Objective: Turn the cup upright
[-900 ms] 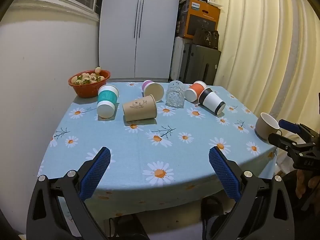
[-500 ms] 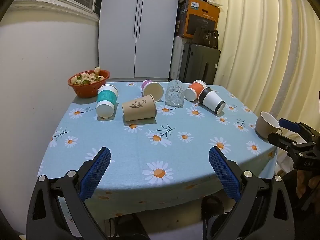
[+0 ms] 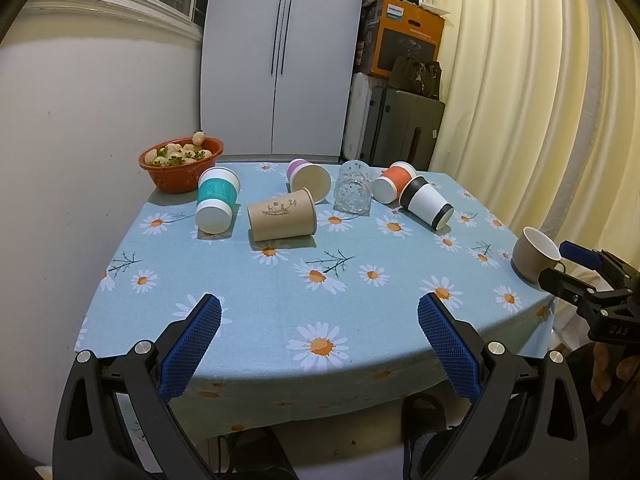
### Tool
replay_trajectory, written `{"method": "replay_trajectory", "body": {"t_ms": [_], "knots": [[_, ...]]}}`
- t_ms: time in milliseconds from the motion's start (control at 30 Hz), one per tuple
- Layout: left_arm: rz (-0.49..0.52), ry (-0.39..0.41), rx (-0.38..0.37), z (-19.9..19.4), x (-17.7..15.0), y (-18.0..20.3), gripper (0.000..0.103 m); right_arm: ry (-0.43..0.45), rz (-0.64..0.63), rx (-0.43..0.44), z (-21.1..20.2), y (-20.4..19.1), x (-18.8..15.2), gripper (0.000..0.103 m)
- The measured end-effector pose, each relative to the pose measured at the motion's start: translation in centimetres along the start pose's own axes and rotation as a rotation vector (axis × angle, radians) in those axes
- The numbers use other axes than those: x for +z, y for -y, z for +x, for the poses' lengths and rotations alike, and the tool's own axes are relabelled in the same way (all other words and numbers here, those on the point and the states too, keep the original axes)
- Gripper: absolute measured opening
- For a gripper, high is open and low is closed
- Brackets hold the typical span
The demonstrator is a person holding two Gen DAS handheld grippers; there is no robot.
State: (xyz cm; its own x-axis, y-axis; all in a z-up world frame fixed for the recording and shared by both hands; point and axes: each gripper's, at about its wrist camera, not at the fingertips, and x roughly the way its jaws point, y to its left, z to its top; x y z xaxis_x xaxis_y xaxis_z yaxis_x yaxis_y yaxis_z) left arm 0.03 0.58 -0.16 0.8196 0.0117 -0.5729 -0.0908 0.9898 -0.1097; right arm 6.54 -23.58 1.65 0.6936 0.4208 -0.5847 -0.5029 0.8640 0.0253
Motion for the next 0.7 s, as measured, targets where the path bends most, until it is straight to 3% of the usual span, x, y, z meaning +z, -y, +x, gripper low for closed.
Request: {"method": "replay_trajectory", "body": {"t_ms": [700], "knots": [[0.001, 0.004, 0.002, 0.02, 0.09, 0.06, 0.096, -0.016, -0.016, 0.002, 0.44, -0.34, -0.18, 0.098]]}}
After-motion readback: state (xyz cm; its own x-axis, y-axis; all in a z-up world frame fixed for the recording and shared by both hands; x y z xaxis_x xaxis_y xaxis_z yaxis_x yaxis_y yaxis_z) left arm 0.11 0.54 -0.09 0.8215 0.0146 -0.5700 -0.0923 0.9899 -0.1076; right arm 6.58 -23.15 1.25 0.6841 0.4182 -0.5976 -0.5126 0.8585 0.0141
